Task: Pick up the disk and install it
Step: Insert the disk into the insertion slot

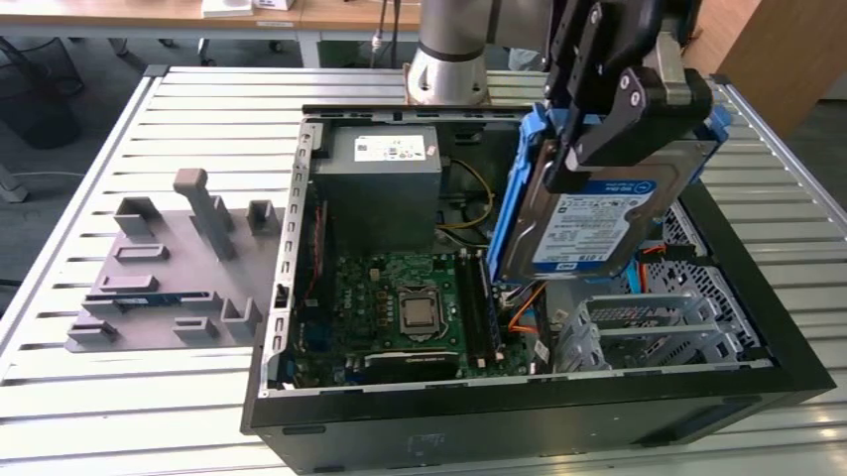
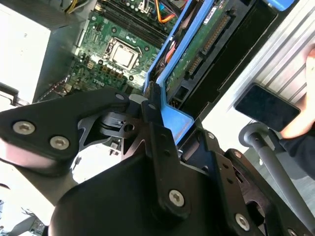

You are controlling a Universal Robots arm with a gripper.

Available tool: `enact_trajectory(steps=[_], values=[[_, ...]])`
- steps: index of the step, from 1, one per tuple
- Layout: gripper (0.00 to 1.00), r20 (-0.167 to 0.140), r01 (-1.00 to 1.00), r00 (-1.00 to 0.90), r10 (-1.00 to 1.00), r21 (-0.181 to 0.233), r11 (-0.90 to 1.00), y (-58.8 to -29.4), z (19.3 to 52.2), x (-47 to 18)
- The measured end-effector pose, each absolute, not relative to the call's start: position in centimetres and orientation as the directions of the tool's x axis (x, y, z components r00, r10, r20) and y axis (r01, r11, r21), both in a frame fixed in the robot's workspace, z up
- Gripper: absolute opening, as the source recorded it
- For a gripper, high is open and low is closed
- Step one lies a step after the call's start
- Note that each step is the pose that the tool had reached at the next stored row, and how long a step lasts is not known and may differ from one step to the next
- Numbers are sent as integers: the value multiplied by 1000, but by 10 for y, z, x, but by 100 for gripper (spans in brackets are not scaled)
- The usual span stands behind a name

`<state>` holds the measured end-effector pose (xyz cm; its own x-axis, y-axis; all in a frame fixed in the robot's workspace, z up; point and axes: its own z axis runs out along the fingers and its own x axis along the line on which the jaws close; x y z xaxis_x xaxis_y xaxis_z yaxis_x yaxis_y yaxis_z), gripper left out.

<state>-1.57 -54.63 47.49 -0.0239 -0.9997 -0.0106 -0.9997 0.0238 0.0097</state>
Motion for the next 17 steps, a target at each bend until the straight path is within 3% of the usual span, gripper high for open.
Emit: enact_trajectory(steps=[17], values=[[36,-11,-1000,-24,-1000,10,24,-561,467,28]])
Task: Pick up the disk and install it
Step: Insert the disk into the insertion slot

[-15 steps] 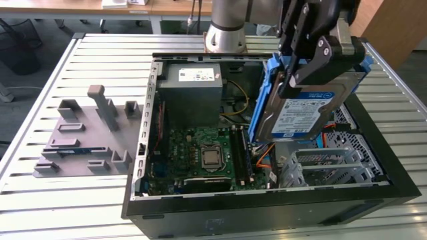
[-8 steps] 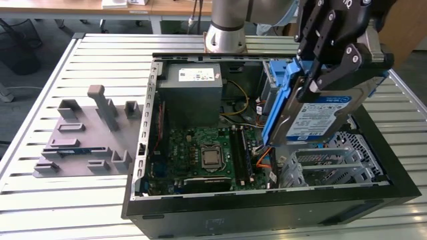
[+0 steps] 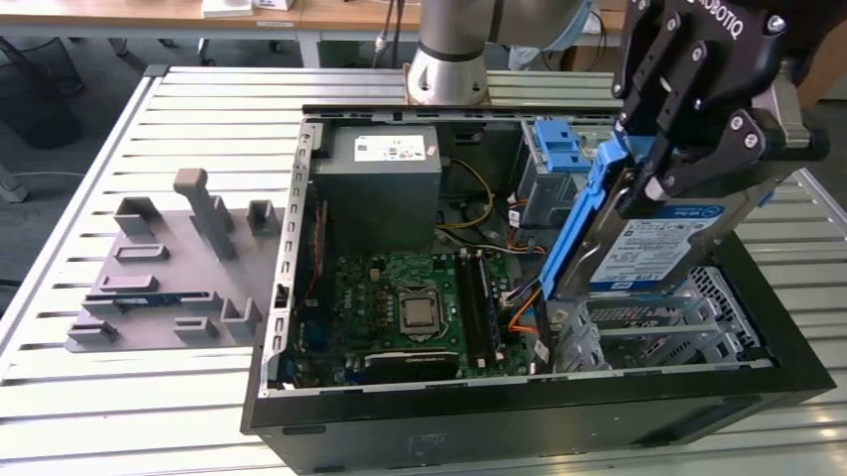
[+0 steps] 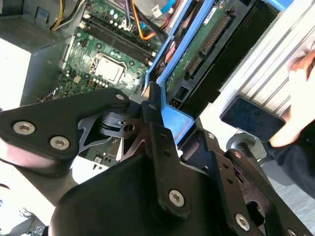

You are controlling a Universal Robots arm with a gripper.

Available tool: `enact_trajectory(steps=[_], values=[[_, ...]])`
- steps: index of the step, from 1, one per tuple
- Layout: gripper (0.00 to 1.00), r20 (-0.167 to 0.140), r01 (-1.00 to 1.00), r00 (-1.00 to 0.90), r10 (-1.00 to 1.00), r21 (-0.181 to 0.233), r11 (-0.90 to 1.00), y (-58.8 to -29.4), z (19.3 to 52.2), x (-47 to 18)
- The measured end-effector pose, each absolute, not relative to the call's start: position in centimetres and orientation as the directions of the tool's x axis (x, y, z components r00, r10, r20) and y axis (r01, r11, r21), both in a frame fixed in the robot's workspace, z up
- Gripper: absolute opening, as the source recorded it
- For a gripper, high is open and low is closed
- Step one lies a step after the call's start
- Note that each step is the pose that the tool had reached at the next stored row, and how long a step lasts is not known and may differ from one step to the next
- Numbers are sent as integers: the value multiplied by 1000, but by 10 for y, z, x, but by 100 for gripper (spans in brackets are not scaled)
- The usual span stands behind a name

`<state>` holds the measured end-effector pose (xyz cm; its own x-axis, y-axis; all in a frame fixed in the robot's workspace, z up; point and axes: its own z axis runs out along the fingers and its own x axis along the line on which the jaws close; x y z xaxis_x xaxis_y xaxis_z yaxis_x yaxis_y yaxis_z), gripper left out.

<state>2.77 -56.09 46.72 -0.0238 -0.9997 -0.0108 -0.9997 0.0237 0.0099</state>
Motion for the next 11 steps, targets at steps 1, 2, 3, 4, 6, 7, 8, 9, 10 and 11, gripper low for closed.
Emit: enact_trajectory(steps=[1,2,3,4,6,7,8,9,10,11], values=[[36,-11,-1000,-24,-1000,10,24,-562,466,30],[36,-11,-1000,-24,-1000,10,24,-562,466,32],[36,-11,-1000,-24,-1000,10,24,-563,465,35],[36,-11,-1000,-24,-1000,10,24,-563,465,37],[36,-11,-1000,-24,-1000,10,24,-564,464,39],[36,-11,-1000,-24,-1000,10,24,-564,463,40],[36,-10,-1000,-24,-1000,10,24,-564,463,42],[36,-11,-1000,-24,-1000,10,24,-564,463,43],[36,-10,-1000,-24,-1000,10,24,-564,462,45],[36,-11,-1000,-24,-1000,10,24,-564,462,46]])
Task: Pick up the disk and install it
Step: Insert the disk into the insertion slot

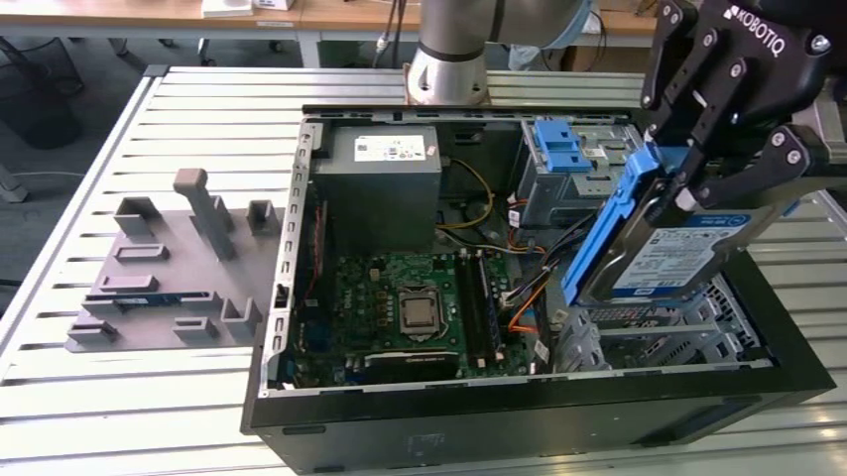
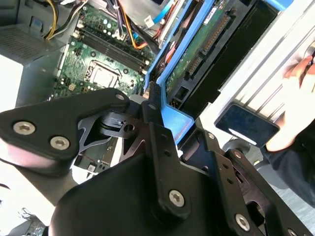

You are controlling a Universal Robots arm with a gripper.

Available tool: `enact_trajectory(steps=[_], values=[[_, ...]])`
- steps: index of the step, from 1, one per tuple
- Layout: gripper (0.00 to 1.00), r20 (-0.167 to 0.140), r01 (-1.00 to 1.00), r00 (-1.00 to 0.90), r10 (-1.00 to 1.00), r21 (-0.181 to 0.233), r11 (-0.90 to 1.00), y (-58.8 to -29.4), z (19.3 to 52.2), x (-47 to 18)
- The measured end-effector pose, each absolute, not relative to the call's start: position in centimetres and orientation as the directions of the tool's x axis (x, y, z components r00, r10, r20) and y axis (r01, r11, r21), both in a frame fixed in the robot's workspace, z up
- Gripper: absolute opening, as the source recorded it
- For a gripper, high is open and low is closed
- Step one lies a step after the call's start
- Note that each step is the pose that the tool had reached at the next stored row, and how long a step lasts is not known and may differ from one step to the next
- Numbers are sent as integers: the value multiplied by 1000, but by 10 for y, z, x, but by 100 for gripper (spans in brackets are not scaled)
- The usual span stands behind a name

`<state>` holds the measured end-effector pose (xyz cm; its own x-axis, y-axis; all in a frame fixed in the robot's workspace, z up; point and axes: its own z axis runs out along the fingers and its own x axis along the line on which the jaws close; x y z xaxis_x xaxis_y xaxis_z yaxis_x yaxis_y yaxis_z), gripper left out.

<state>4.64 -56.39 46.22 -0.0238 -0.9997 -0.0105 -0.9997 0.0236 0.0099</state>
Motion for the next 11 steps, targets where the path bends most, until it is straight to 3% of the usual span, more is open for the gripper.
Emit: enact_trajectory(steps=[11], values=[[36,-11,-1000,-24,-1000,10,24,-564,457,57]])
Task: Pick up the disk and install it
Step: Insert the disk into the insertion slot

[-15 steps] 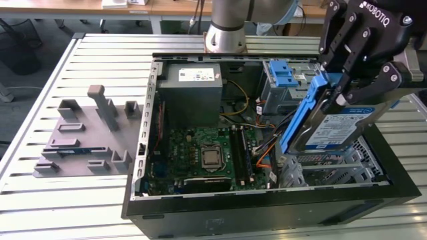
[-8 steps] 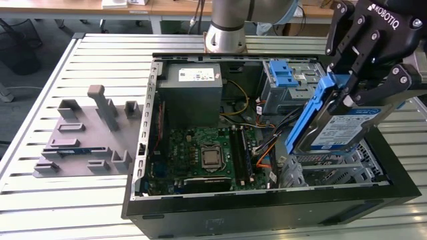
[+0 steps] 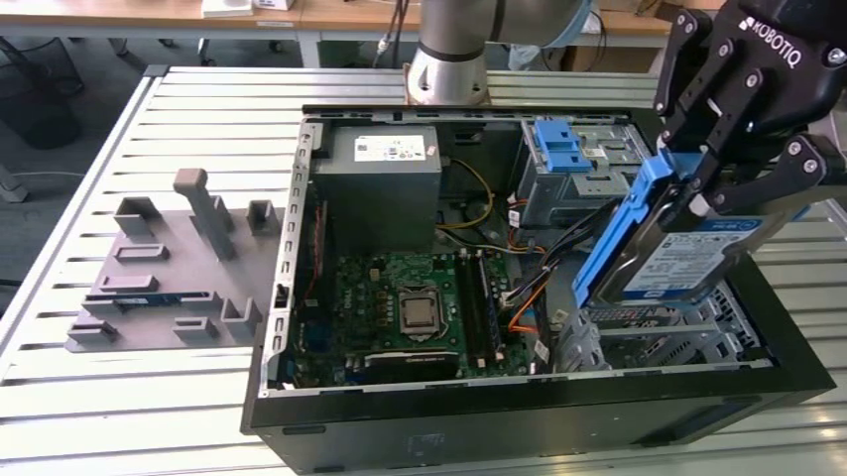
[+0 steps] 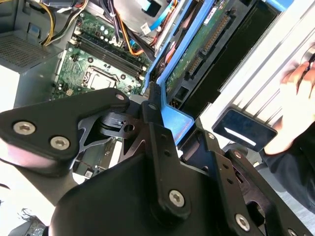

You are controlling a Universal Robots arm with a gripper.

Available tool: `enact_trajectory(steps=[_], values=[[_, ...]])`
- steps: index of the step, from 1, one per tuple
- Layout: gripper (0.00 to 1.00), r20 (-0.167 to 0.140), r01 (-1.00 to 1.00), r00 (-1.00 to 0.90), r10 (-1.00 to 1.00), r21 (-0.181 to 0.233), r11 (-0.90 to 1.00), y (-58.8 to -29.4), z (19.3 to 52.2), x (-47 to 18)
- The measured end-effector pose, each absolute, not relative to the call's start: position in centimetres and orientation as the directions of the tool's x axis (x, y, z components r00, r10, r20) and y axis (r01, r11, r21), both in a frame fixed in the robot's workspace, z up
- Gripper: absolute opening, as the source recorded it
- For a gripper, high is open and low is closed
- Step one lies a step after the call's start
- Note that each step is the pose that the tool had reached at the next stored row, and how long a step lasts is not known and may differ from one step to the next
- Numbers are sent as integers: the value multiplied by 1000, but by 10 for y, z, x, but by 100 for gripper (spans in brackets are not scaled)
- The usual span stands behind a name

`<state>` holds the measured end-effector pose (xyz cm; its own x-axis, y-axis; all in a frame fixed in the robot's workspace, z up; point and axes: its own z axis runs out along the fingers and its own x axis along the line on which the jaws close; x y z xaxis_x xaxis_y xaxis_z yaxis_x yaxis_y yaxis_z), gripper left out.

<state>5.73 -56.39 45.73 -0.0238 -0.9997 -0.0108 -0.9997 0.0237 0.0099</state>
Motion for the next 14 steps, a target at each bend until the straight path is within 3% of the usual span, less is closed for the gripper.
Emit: enact_trajectory(steps=[14], values=[[36,-10,-1000,-19,-1000,10,19,-565,448,69]])
